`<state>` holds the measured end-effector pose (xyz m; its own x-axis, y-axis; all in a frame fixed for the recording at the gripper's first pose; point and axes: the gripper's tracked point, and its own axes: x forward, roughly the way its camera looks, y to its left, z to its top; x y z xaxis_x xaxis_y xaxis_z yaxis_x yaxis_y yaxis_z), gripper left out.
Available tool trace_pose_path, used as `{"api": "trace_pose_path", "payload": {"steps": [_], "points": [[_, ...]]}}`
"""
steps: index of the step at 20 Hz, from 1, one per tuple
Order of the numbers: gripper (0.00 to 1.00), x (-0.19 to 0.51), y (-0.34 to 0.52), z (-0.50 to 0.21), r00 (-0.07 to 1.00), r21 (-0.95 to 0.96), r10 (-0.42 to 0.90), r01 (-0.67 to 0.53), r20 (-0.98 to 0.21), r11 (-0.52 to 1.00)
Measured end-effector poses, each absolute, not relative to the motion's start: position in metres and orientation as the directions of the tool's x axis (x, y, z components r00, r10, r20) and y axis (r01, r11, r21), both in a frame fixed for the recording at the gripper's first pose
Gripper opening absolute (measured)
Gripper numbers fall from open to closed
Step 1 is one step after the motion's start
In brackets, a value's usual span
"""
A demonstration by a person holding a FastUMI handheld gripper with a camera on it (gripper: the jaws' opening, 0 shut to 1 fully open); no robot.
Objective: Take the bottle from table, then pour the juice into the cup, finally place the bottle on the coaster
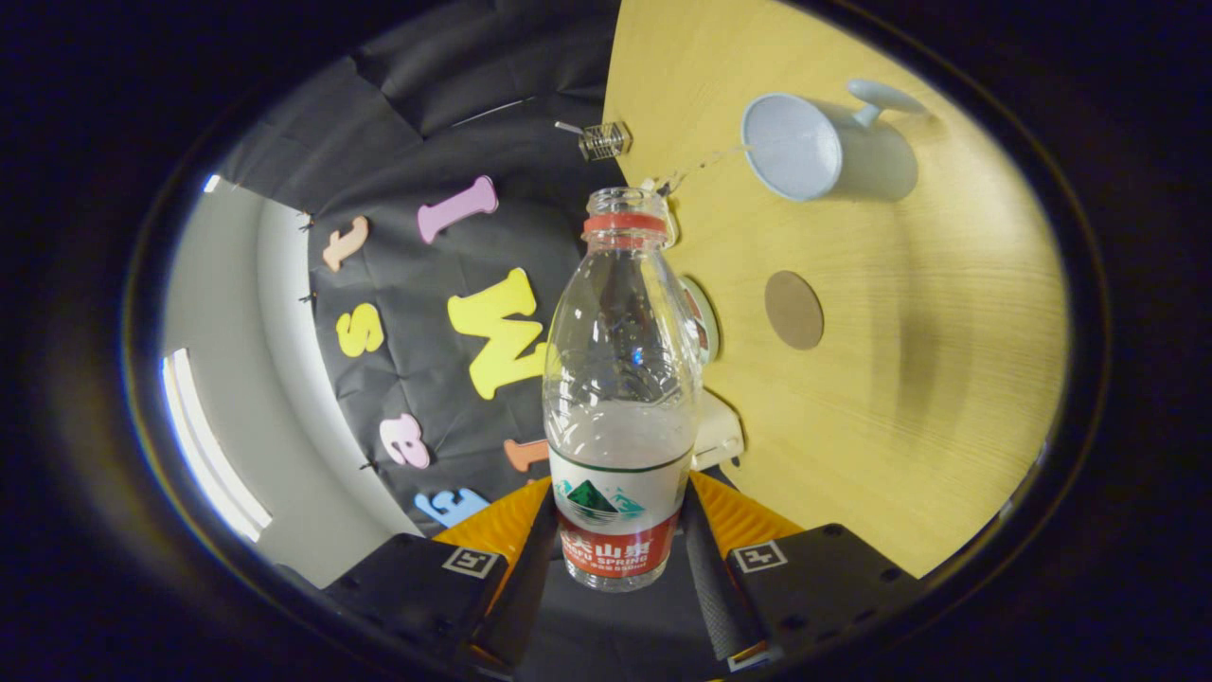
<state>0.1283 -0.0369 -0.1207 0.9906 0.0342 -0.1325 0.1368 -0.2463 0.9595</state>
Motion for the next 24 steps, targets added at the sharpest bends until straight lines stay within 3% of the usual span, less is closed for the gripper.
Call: {"api": "trace_pose_path", "payload": {"steps": [24], "points": [[0.74,0.137,-0.049,-0.099,0.994,0.931,0.005,0.105,-0.110,-0.349]]}}
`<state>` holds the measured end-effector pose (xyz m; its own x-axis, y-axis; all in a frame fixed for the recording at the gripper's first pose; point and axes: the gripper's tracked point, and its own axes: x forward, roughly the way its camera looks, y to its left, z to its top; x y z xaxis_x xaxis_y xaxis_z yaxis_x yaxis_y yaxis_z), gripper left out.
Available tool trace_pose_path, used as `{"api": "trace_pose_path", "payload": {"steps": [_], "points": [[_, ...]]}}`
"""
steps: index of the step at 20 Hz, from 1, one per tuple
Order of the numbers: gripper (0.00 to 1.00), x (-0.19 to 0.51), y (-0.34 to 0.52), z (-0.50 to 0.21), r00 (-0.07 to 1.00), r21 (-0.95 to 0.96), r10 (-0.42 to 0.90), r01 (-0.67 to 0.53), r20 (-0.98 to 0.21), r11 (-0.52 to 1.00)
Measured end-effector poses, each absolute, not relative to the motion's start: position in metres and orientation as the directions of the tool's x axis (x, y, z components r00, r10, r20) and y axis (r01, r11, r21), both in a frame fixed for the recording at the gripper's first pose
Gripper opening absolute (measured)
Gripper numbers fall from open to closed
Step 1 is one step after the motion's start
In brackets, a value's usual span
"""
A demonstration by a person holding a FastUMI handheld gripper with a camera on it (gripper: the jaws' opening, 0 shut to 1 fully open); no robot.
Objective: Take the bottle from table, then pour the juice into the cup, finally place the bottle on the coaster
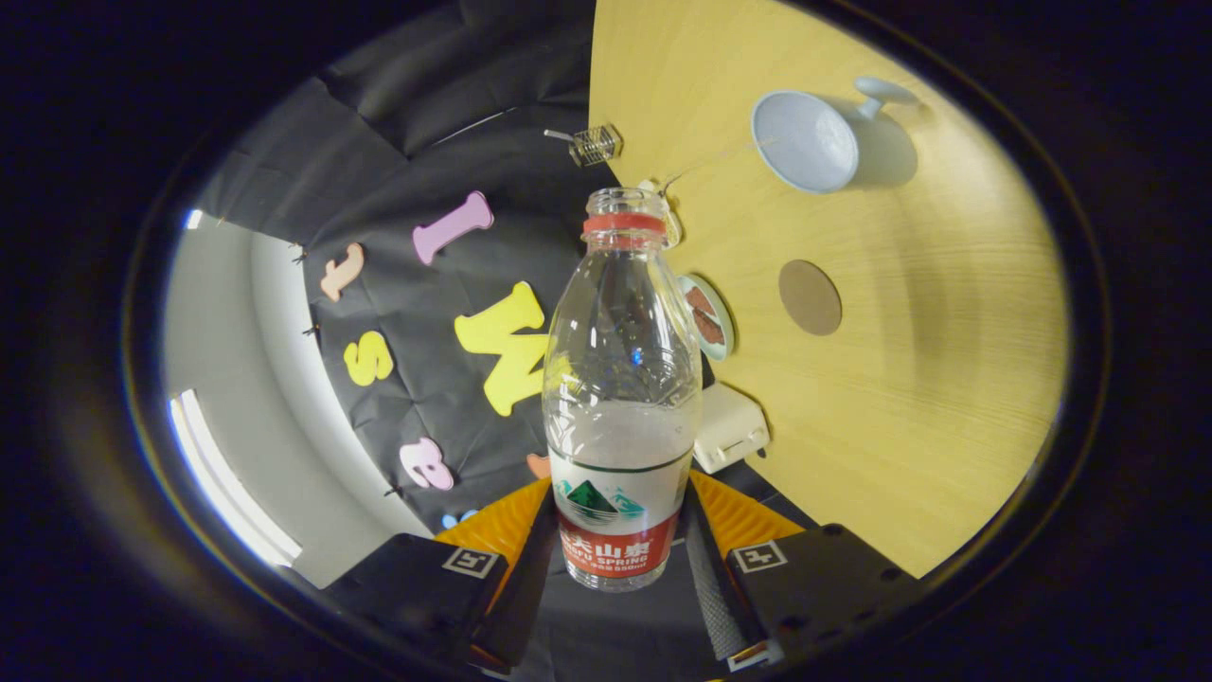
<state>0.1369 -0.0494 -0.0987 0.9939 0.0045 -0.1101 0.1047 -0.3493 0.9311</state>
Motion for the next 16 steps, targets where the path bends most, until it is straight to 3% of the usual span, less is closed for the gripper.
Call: {"api": "trace_pose_path", "payload": {"steps": [16], "points": [[0.74,0.151,-0.057,-0.084,0.995,0.897,-0.007,0.083,-0.095,-0.434]]}}
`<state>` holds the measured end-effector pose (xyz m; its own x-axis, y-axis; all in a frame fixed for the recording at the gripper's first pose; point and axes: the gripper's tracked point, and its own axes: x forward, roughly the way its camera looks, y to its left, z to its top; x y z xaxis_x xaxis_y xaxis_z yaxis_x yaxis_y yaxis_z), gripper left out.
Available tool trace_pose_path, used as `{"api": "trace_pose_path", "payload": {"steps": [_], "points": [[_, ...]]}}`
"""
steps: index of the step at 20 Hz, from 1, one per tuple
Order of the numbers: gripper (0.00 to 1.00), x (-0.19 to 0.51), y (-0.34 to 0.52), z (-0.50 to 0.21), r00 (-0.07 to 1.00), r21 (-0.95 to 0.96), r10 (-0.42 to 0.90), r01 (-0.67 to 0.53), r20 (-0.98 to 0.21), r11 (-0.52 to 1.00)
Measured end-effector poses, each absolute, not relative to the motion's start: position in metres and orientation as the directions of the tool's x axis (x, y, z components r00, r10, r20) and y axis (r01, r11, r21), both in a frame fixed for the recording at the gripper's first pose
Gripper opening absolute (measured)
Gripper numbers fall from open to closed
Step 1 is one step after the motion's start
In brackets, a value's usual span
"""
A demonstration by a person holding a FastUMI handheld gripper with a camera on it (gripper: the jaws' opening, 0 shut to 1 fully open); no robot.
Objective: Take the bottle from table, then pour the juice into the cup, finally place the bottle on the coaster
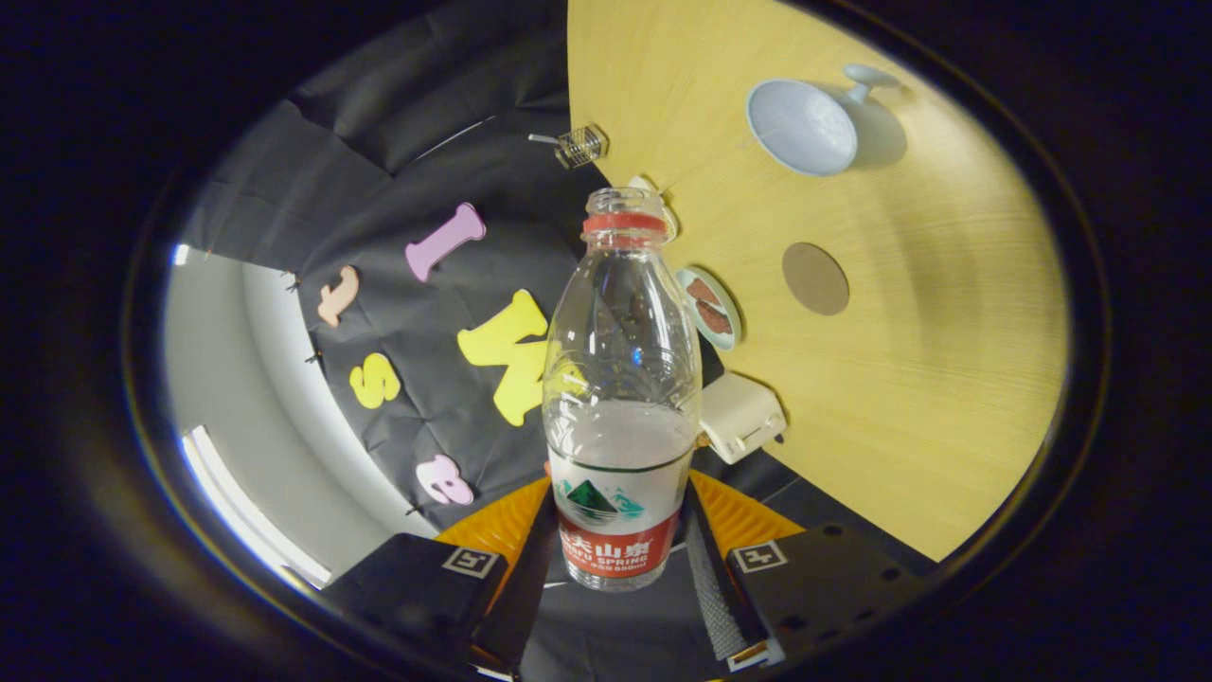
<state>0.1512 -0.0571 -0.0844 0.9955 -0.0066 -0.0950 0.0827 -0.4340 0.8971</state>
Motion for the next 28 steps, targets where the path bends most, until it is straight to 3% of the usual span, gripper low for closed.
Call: {"api": "trace_pose_path", "payload": {"steps": [28], "points": [[0.75,0.161,-0.069,-0.058,0.998,0.858,-0.045,0.012,-0.041,-0.513]]}}
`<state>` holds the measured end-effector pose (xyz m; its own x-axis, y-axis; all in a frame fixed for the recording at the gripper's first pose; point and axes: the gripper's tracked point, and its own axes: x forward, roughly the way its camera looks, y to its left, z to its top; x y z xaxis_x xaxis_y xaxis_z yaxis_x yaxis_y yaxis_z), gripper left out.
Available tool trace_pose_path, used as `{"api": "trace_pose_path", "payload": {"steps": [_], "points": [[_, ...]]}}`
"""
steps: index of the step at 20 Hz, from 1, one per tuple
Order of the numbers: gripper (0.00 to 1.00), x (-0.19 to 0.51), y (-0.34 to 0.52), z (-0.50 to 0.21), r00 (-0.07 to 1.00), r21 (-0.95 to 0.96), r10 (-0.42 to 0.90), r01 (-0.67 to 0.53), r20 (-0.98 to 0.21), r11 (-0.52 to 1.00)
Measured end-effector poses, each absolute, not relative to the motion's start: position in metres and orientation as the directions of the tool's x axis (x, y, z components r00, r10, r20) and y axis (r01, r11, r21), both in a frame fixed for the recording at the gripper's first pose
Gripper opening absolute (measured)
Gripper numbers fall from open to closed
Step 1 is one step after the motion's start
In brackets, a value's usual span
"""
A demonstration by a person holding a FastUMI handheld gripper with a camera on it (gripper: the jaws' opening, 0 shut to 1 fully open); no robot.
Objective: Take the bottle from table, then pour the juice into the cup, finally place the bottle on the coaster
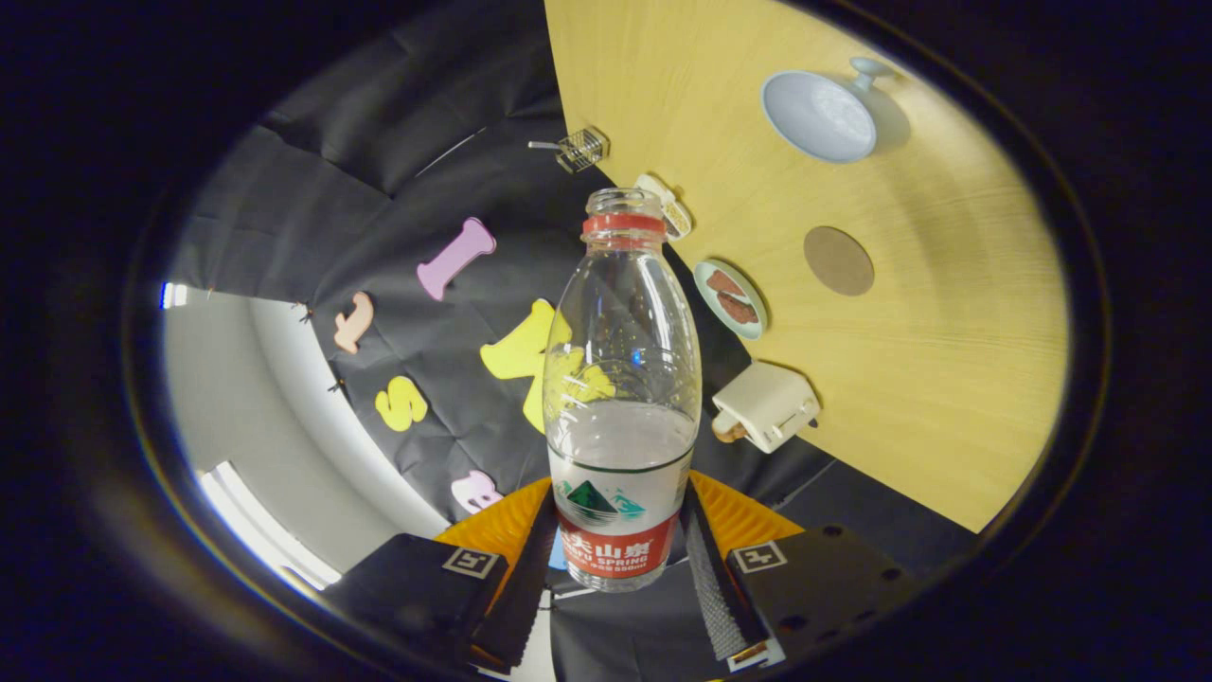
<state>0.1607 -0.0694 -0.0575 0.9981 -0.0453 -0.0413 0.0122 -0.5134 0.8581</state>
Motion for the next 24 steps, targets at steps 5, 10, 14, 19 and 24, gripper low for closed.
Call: {"api": "trace_pose_path", "payload": {"steps": [5,10,14,19,24], "points": [[0.74,0.158,-0.077,-0.049,0.997,0.880,-0.075,-0.032,-0.004,-0.474],[0.74,0.155,-0.079,-0.052,0.997,0.901,-0.078,-0.023,-0.012,-0.434],[0.74,0.157,-0.071,-0.059,0.998,0.899,-0.056,-0.001,-0.026,-0.439],[0.74,0.159,-0.049,-0.053,0.999,0.960,0.018,0.040,-0.037,-0.278],[0.74,0.154,-0.024,-0.043,0.991,0.997,0.118,0.056,-0.061,0.046]]}}
